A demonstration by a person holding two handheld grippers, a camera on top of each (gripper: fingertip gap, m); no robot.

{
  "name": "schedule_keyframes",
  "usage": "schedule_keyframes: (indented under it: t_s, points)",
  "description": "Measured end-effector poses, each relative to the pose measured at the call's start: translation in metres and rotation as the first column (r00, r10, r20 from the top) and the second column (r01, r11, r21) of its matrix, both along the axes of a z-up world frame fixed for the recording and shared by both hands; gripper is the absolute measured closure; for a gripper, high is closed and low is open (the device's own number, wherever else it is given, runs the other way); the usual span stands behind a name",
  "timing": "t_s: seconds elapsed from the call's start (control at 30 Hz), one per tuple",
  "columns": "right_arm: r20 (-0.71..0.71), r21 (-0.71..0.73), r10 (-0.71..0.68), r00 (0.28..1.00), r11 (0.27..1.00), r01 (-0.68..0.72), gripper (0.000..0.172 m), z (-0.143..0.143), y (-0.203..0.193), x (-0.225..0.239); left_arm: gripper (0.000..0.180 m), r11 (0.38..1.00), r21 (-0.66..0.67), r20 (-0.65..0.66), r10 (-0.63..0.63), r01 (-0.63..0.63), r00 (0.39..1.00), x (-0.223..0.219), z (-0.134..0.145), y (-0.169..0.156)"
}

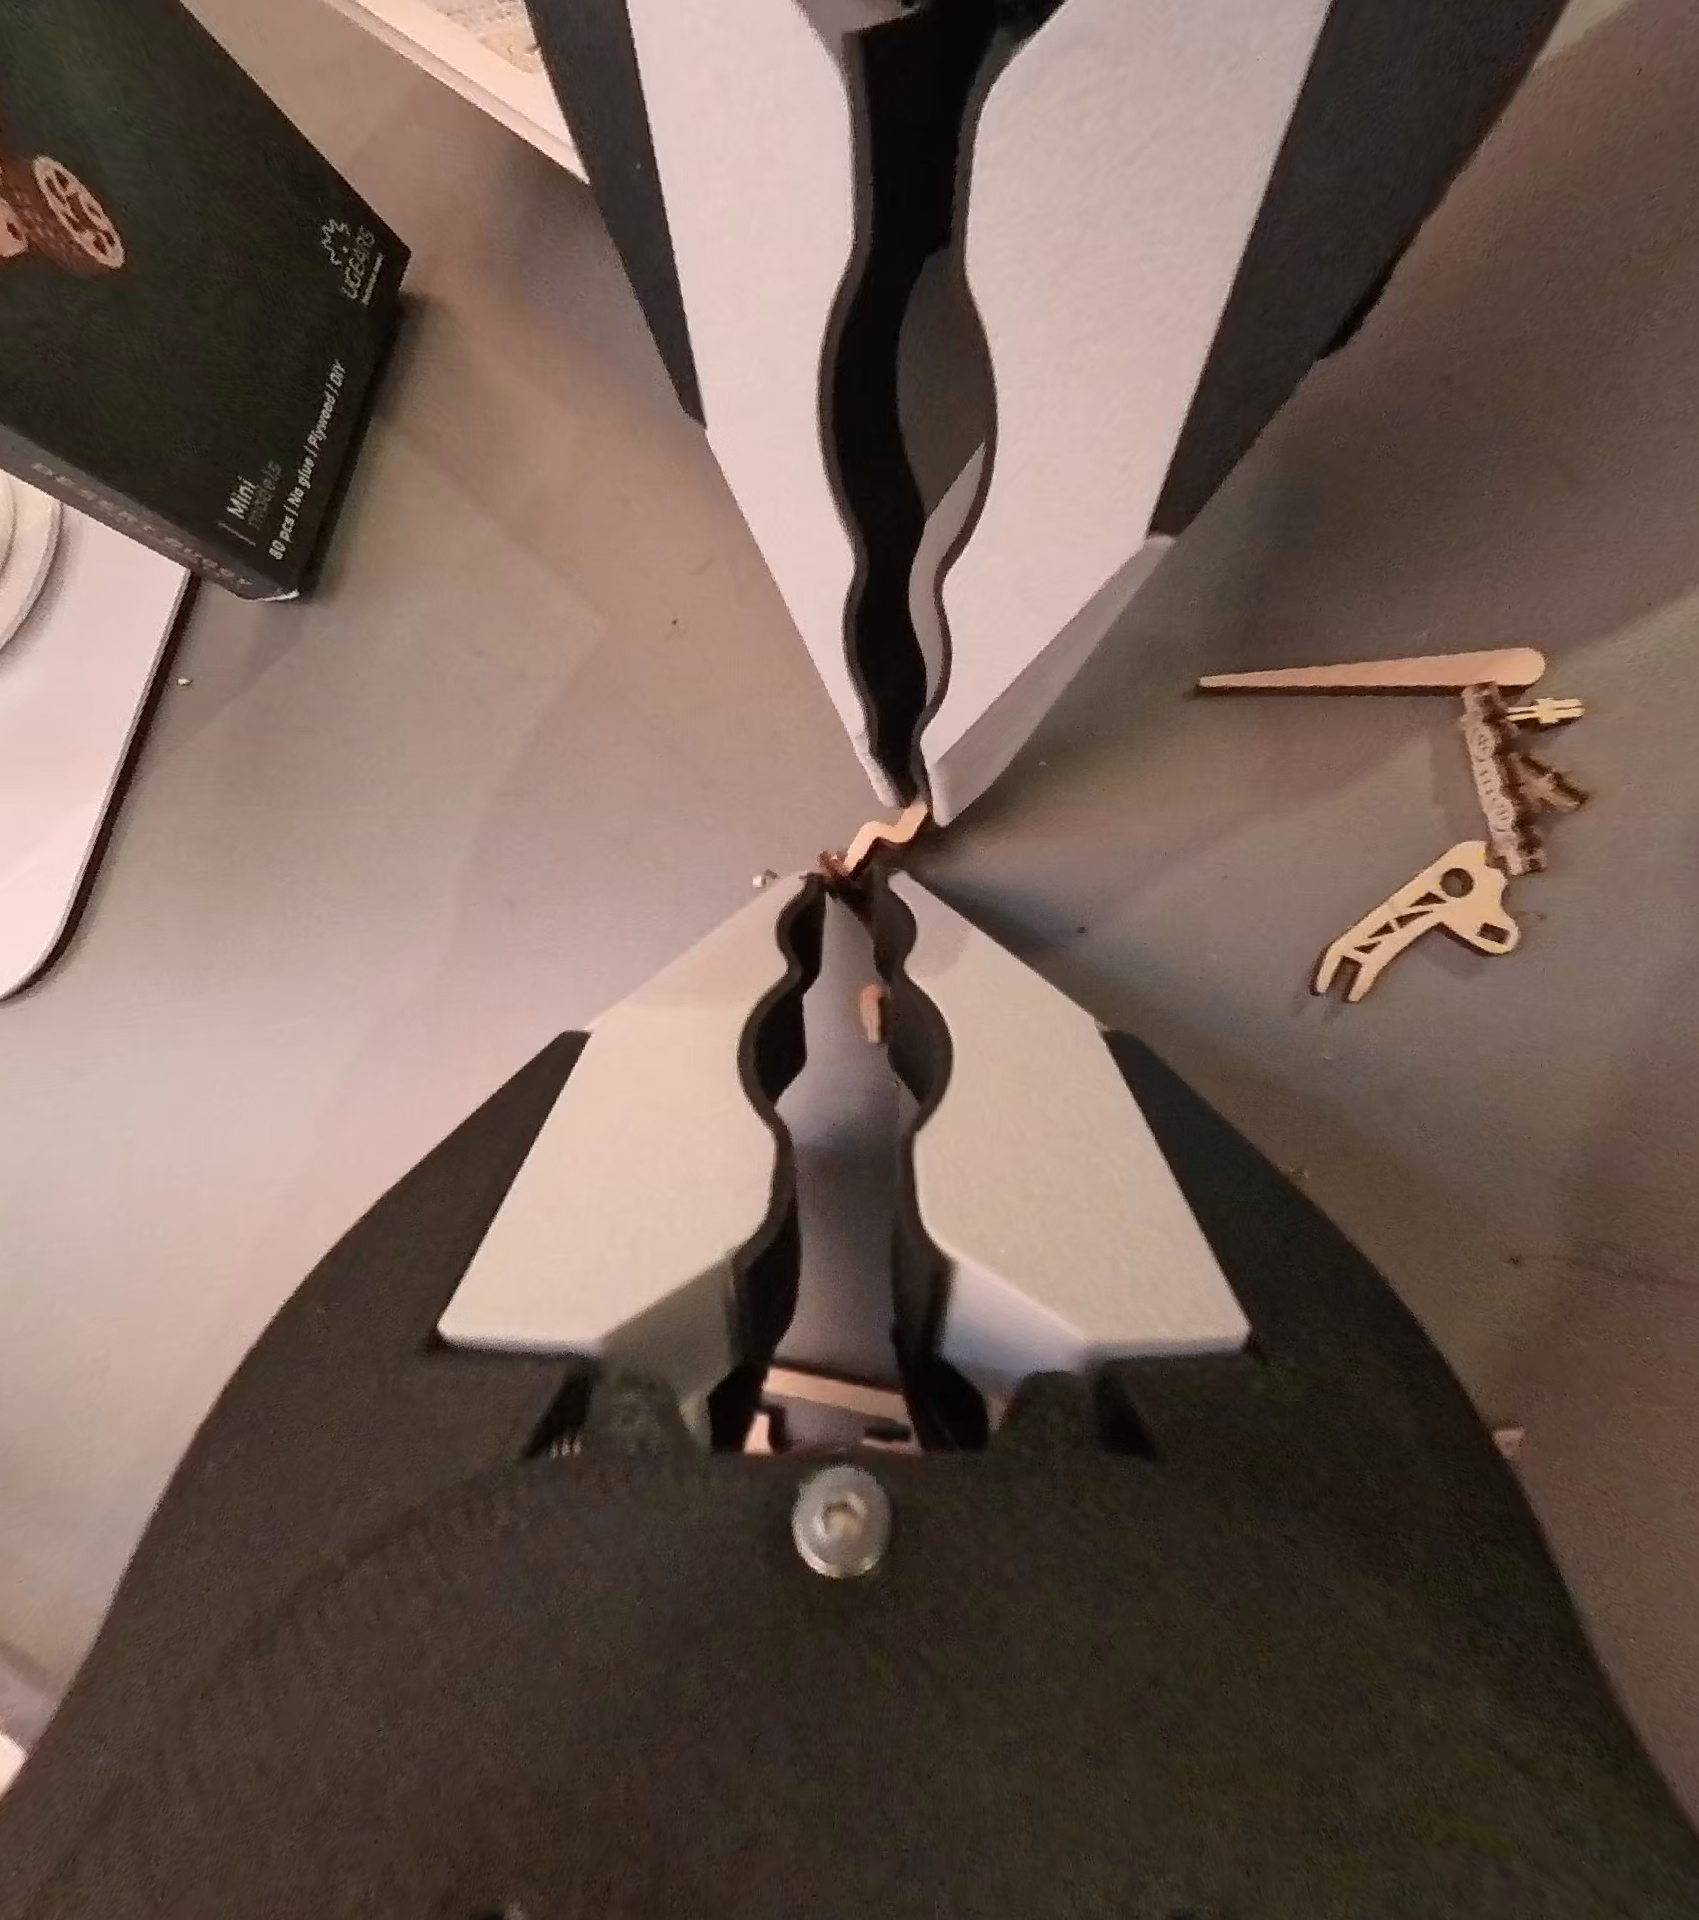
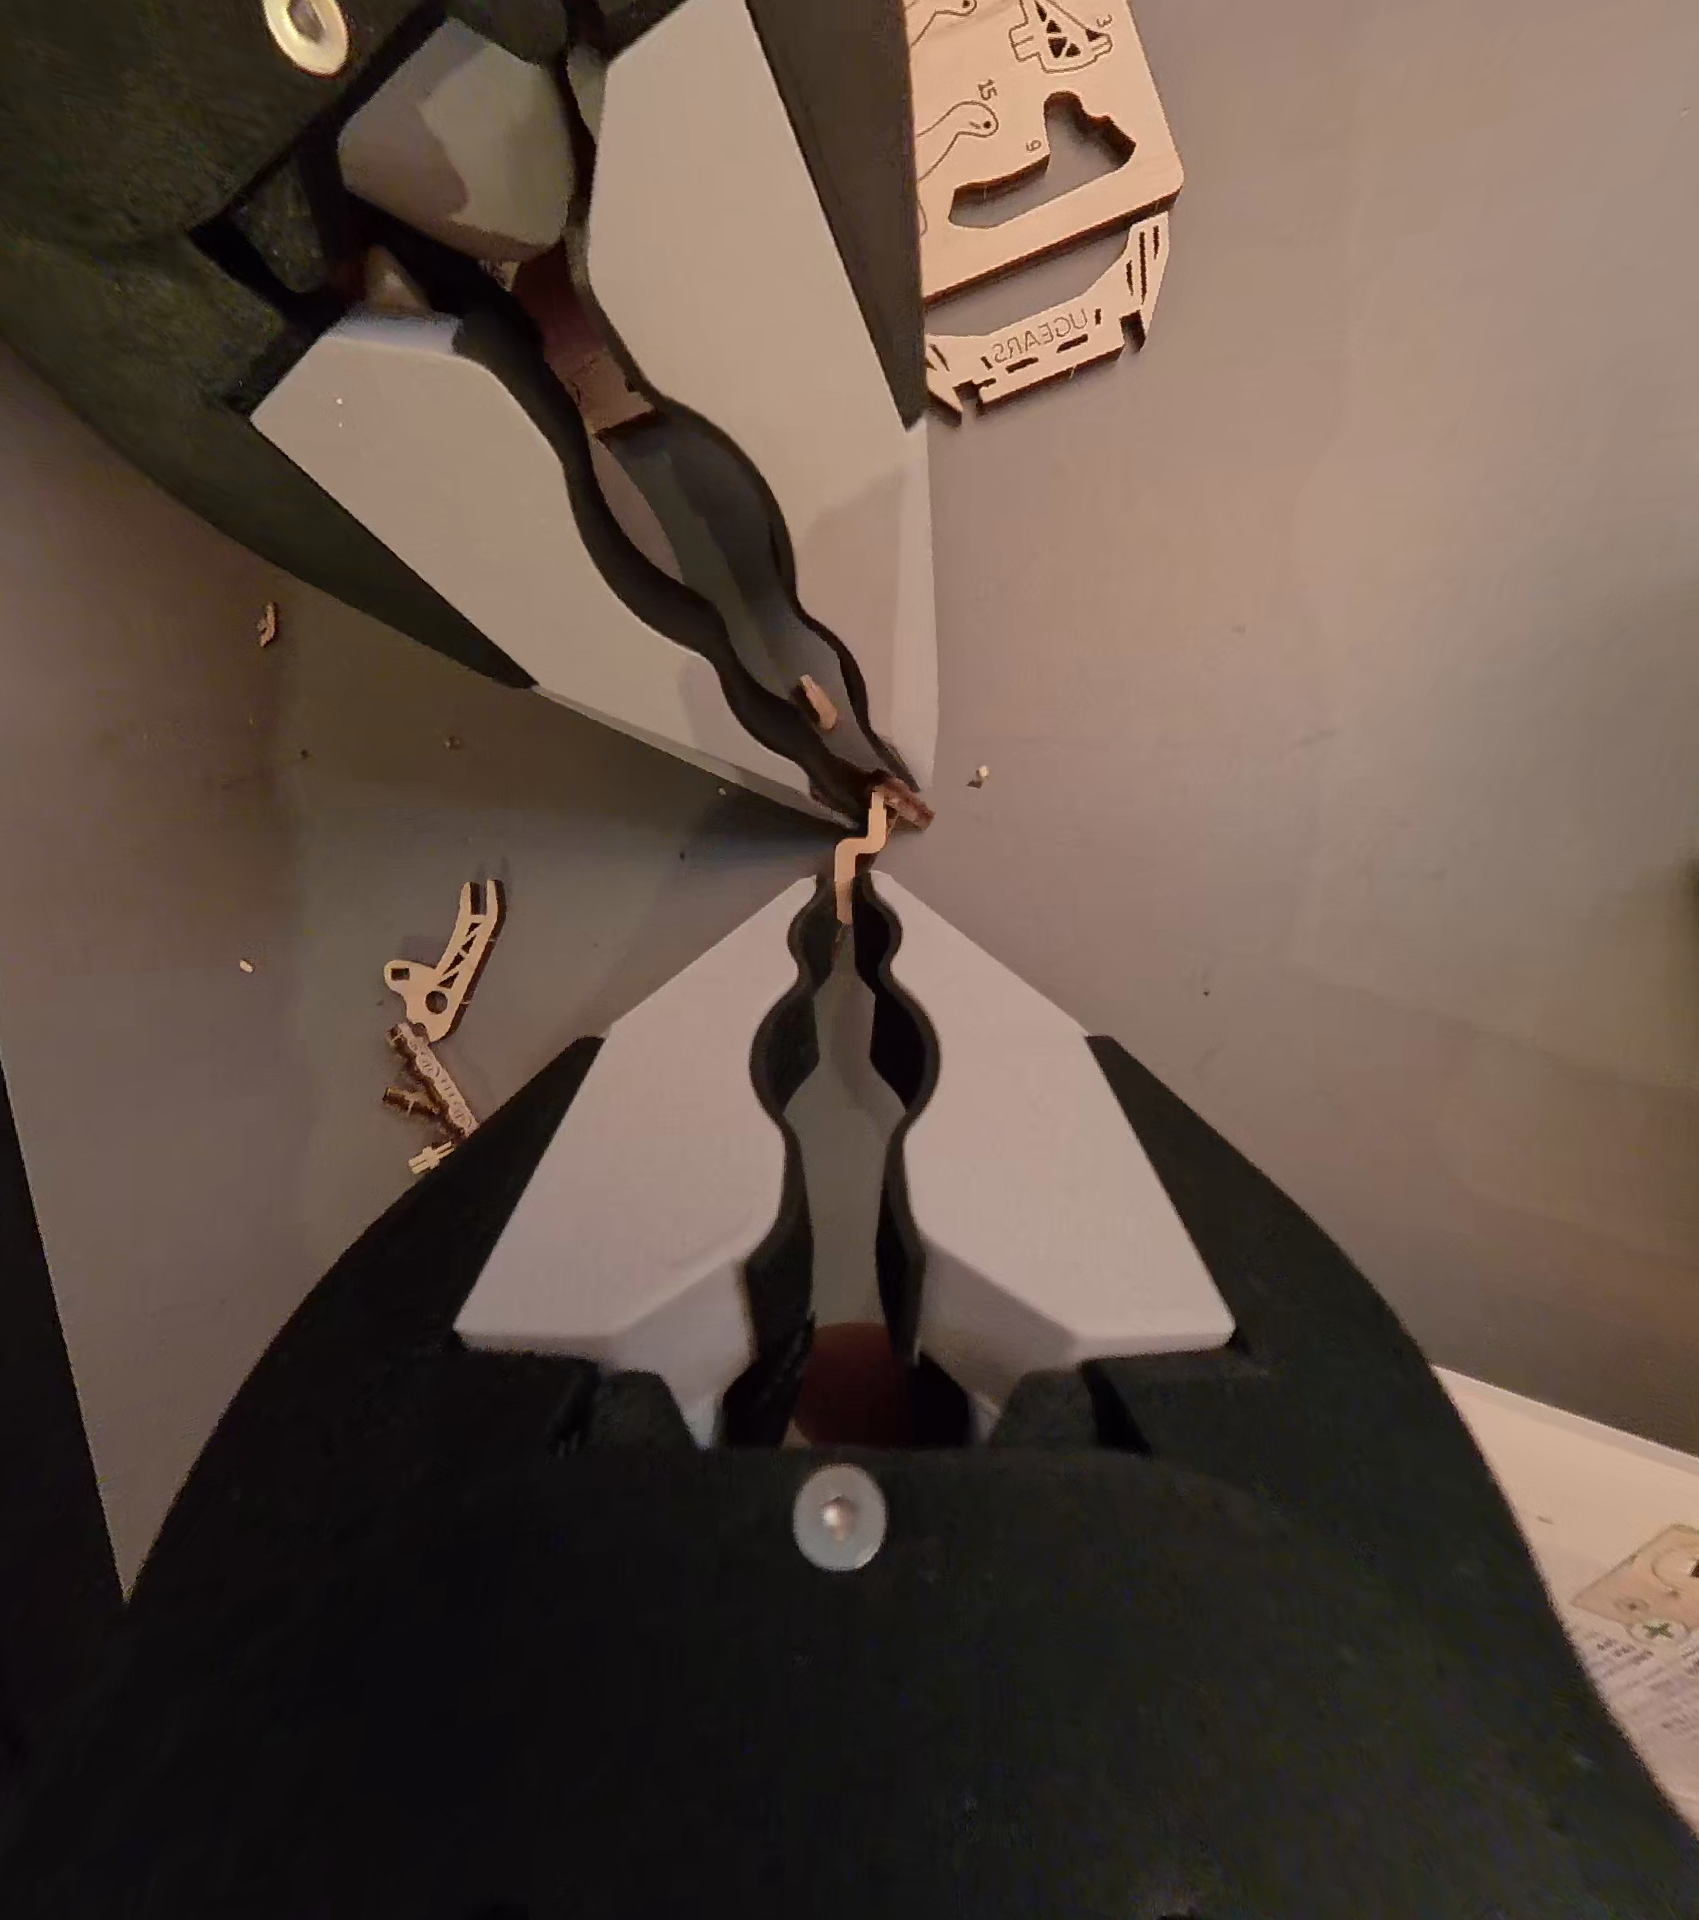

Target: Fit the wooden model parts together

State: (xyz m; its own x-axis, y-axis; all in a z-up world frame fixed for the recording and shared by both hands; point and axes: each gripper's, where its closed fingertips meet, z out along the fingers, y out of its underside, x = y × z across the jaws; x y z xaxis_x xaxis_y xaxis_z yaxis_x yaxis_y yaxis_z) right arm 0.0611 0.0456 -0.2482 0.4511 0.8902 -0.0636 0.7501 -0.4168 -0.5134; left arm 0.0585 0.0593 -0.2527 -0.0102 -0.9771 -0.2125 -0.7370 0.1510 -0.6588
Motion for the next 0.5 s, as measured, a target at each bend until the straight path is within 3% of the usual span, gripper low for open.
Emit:
schedule_keyframes:
  t_s: [0.03,0.5]
  points:
    - [0.004,-0.002,-0.003,1.000,1.000,0.003,0.170,-0.0001,0.0001,0.0004,0.174,1.000,-0.002,-0.001,0.009,-0.009,1.000,0.0003,0.0002,0.0002]
    - [-0.020,-0.029,-0.138,0.990,0.990,0.138,0.171,0.0027,0.0009,-0.0011,0.174,0.992,0.026,0.008,0.125,-0.125,0.992,0.0000,-0.0002,0.0030]
